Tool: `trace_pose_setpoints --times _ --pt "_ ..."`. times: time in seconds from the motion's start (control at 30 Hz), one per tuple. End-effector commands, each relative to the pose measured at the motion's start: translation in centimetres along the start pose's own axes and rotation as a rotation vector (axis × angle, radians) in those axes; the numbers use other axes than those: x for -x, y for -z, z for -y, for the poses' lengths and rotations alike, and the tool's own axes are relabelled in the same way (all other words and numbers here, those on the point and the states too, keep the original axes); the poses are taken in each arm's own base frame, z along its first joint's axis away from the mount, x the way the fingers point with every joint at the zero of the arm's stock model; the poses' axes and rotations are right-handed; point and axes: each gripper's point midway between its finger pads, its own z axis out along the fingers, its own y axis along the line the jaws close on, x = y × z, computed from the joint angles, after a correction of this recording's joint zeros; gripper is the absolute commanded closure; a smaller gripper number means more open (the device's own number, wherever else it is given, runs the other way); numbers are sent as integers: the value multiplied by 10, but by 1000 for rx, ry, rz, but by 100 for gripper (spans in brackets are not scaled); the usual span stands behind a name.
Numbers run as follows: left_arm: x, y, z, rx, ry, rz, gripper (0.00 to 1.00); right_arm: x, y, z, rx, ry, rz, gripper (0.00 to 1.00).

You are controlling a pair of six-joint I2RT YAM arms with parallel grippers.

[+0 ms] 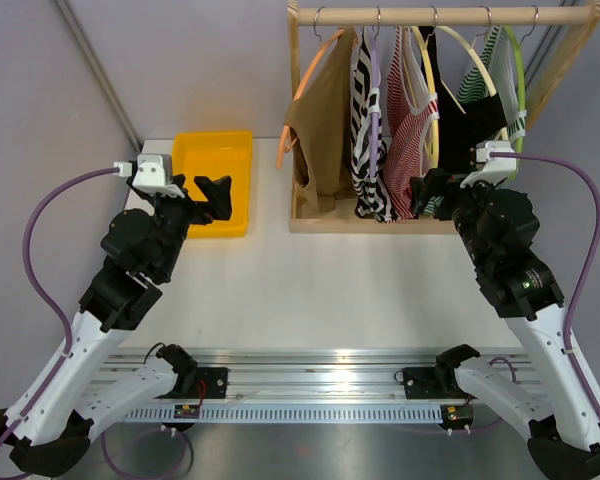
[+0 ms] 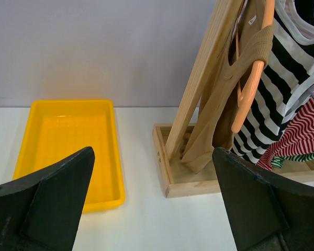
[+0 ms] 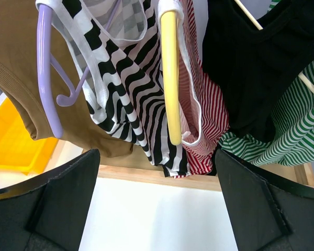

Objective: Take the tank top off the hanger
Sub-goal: Grab a hanger with a tank top on it with the right arm

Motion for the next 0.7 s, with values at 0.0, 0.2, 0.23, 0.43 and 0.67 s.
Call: trace_pose_setpoints --times 0.0,0.2,0.23,0.43,0.67 --pt "19 4 -3 15 14 56 1 12 2 -3 13 4 42 0" --pt "17 3 -5 27 11 53 1 17 7 -2 13 -5 65 1" --pt "17 3 -4 27 12 52 1 18 8 -3 19 -9 68 1" --pt "17 3 -7 39 10 54 1 28 8 -16 82 -33 76 5" --pt "13 -1 -9 59 1 36 1 60 -14 -45 176 -97 85 10"
